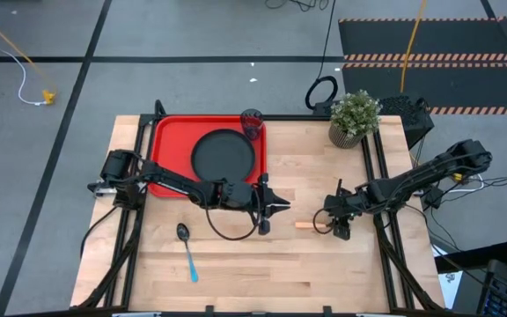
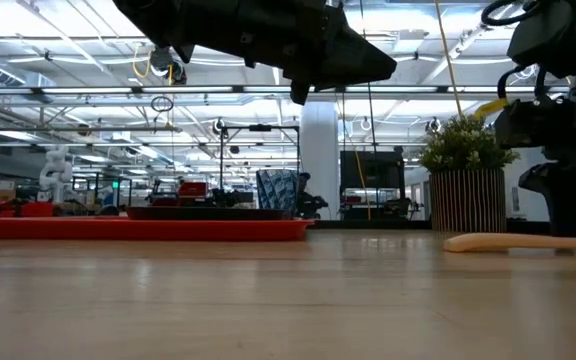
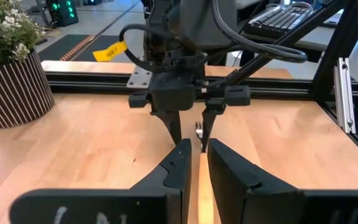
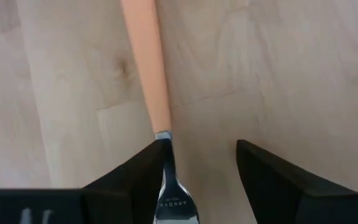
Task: Pick and place plate/cup/fork/spoon on tray
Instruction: Put the light orange fork on the red tray to the left of the black plate
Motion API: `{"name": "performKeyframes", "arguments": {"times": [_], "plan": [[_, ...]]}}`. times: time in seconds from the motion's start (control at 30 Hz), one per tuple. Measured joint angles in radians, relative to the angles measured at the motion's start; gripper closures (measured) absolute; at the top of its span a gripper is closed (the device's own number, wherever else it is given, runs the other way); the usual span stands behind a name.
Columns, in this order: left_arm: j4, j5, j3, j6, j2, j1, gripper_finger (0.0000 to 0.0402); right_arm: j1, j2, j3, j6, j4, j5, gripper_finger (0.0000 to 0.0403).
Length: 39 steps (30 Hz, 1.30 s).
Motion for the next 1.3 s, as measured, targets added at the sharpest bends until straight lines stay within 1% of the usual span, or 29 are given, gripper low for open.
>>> {"name": "performKeyframes", "arguments": {"times": [0.2,0.4,0.57,0.73,0.83,0.9,1.0,1.1,1.27,1.3], "plan": [[0.001,0.000,0.000,-0.008,0.000,0.002,0.0344,0.003,-0.032,0.058,-0.033,0.015,0.003,0.0209],[0.006,0.000,0.000,-0.009,0.000,0.001,0.0344,0.062,-0.032,0.079,-0.035,0.004,0.006,0.0209],[0.006,0.000,0.000,-0.010,0.000,0.000,0.0344,0.119,0.001,0.079,-0.042,-0.063,0.060,0.0209],[0.008,0.000,0.000,-0.010,0.000,0.000,0.0344,0.133,0.038,0.070,-0.046,-0.003,0.051,0.0209],[0.011,0.000,0.000,-0.011,0.000,0.000,0.0344,0.133,0.064,0.061,-0.076,0.022,0.045,0.0215],[0.014,0.001,0.000,-0.011,0.000,0.000,0.0344,0.133,0.092,0.055,-0.102,0.028,0.046,0.0227],[0.026,0.001,0.000,-0.011,0.000,0.000,0.0344,0.132,0.131,0.047,-0.144,0.034,0.047,0.0259],[0.033,0.001,0.000,-0.010,0.000,-0.003,0.0344,0.131,0.151,0.046,-0.159,0.019,0.043,0.0301],[0.047,0.001,0.000,-0.005,0.000,-0.007,0.0344,0.128,0.127,0.045,-0.177,0.027,0.045,0.0380],[0.052,0.001,0.000,-0.001,0.000,-0.008,0.0344,0.125,0.118,0.045,-0.187,0.032,0.042,0.0389]]}}
